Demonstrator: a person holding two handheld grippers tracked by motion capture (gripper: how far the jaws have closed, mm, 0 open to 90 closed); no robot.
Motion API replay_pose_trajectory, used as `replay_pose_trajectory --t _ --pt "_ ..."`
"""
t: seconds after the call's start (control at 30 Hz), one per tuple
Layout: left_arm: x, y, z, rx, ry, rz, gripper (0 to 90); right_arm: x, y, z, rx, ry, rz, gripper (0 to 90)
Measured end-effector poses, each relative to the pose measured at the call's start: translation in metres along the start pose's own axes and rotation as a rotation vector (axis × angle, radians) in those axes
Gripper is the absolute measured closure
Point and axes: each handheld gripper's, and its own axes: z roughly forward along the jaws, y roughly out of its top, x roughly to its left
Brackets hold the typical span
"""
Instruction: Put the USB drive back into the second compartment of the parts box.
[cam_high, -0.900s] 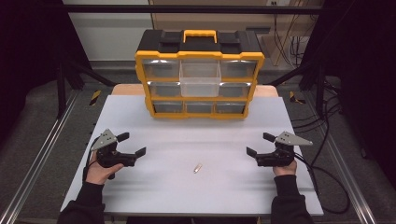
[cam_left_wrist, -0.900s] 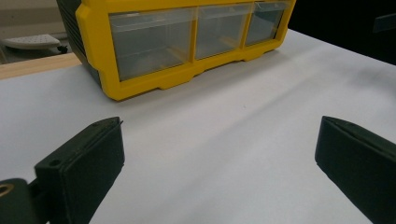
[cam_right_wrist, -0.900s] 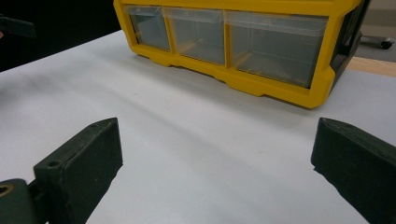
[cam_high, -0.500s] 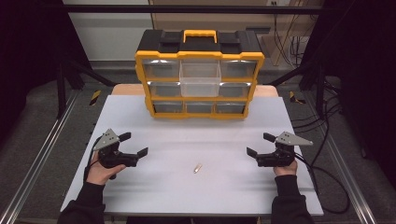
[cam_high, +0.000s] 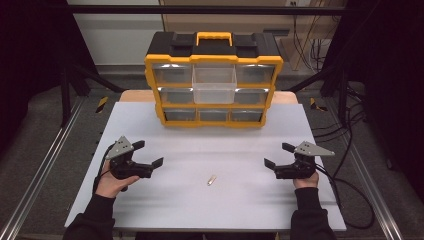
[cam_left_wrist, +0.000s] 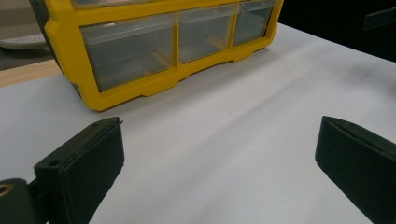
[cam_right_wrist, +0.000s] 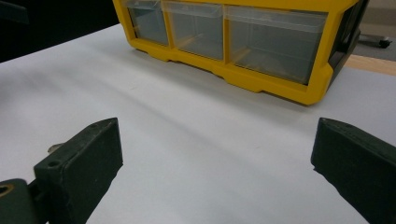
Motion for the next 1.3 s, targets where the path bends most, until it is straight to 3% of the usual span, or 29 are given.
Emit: replay_pose_trajectory --t 0.57,1.0,1.3 --pt "-0.019 0.016 0.012 0.011 -0.021 0.027 1.1 0.001 -0.001 0.001 0.008 0.008 -0.007 2.7" --pt "-0.040 0.025 0.034 0.041 -0.054 0.061 0.7 0.001 -0.001 0.000 0.014 0.012 -0.011 2.7" --pt "-0.052 0.028 0.048 0.053 -0.074 0.062 0.6 0.001 -0.001 0.000 0.013 0.016 -0.014 2.7"
